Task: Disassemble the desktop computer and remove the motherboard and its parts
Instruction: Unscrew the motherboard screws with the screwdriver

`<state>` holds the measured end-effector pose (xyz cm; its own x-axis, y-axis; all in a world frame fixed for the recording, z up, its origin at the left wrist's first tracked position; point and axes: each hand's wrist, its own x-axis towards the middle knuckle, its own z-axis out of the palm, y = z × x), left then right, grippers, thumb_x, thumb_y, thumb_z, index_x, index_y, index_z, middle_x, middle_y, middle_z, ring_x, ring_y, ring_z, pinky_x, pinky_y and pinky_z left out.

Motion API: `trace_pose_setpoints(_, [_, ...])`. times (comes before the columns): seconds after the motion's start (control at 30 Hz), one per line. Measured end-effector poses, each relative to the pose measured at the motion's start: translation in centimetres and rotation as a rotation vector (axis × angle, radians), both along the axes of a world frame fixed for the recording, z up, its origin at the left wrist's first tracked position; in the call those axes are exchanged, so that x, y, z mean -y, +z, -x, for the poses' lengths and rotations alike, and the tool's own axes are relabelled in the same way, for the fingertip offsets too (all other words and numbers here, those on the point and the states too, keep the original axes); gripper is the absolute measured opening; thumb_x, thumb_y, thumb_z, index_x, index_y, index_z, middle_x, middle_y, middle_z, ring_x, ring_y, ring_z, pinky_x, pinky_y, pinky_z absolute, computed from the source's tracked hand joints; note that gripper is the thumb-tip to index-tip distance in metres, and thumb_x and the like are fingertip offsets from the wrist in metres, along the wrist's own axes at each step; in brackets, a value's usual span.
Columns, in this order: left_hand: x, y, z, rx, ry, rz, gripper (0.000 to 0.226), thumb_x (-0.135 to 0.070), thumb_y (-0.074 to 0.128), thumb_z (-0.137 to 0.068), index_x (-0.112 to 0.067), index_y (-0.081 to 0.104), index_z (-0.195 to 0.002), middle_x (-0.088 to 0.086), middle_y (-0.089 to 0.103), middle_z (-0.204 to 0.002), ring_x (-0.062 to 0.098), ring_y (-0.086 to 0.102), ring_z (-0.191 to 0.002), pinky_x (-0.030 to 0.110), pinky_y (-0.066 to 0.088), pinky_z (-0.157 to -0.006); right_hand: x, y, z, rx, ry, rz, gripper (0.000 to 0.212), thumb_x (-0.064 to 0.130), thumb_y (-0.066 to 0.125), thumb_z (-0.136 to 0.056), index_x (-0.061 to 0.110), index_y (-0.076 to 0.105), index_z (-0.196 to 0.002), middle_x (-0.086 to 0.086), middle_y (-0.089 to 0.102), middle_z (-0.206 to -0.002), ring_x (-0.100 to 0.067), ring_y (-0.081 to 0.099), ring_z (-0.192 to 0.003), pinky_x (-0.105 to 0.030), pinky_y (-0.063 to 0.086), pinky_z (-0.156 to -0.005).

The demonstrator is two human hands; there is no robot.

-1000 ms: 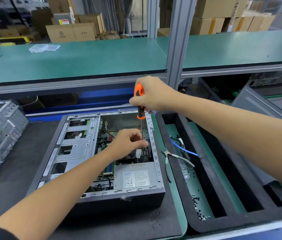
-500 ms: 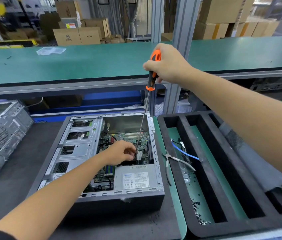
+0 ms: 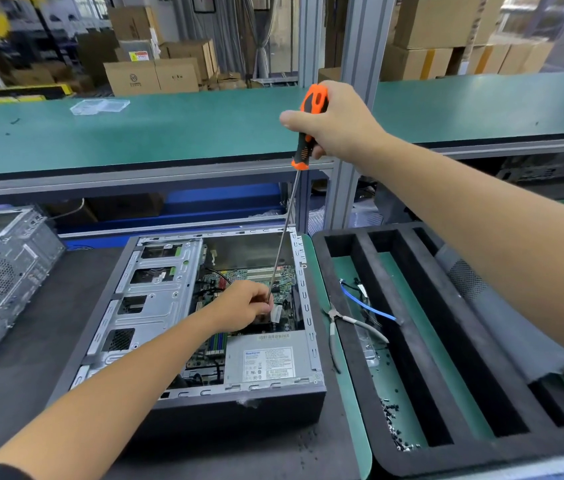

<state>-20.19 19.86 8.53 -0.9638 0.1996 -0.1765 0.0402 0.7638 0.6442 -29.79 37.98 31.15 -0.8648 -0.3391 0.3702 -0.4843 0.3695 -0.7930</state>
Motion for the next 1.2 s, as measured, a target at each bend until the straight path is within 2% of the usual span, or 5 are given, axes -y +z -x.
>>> trace_pose_setpoints(0.2, [-2.7, 0.9, 2.2, -0.051, -0.045, 0.118, 0.026, -0.008, 0.057, -0.093, -0.020, 0.058, -0.071, -0.008, 0.061, -0.076, 0.007, 0.054, -0.064, 0.016, 0.042, -0.059, -1.3, 1.3, -0.1, 0.095, 0.066, 0.017, 0.029, 0.031, 0.061, -0.093, 0.017, 0.040, -0.079, -0.017, 0.069, -0.078, -0.022, 0.062, -0.043, -0.021, 0.045, -0.040])
trace_pose_setpoints(0.33, [-5.4, 2.0, 4.0, -0.077, -0.055, 0.129, 0.023, -0.001, 0.054, -0.090, -0.011, 0.057, -0.069, 0.005, 0.064, -0.079, 0.014, 0.051, -0.066, 0.029, 0.045, -0.067, -3.2, 2.3, 0.0, 0.020, 0.016, -0.003, 0.028, 0.029, 0.063, -0.092, 0.013, 0.041, -0.088, -0.021, 0.068, -0.086, -0.020, 0.061, -0.045, -0.024, 0.051, -0.045])
trace_pose_setpoints(0.7, [-14.0, 2.4, 6.4, -0.021, -0.222, 0.116, 0.009, -0.008, 0.062, -0.084, -0.009, 0.068, -0.078, -0.002, 0.067, -0.072, 0.004, 0.058, -0.061, 0.006, 0.042, -0.055, -10.3, 1.3, 0.1, -0.106, -0.148, -0.106, 0.026, 0.020, 0.061, -0.092, 0.013, 0.038, -0.082, -0.007, 0.046, -0.071, -0.022, 0.054, -0.052, -0.025, 0.048, -0.044])
trace_pose_setpoints(0.97, [-21.2, -2.5, 5.1, 0.162, -0.405, 0.299, 0.016, -0.007, 0.064, -0.078, 0.007, 0.070, -0.082, 0.022, 0.070, -0.086, 0.029, 0.067, -0.090, 0.036, 0.053, -0.077, -15.5, -5.5, -0.9, 0.013, -0.190, -0.173, 0.032, 0.020, 0.063, -0.089, 0.014, 0.033, -0.078, -0.007, 0.047, -0.069, -0.025, 0.055, -0.045, -0.029, 0.047, -0.043])
trace_pose_setpoints(1.2, [-24.0, -4.4, 4.3, 0.166, -0.426, 0.372, 0.032, -0.018, 0.069, -0.078, -0.011, 0.045, -0.057, 0.007, 0.055, -0.067, 0.021, 0.053, -0.067, 0.027, 0.042, -0.055, -18.1, -8.3, -2.0, 0.087, -0.195, -0.139, 0.026, 0.017, 0.063, -0.088, 0.011, 0.038, -0.082, -0.001, 0.052, -0.059, -0.017, 0.055, -0.037, -0.029, 0.047, -0.041])
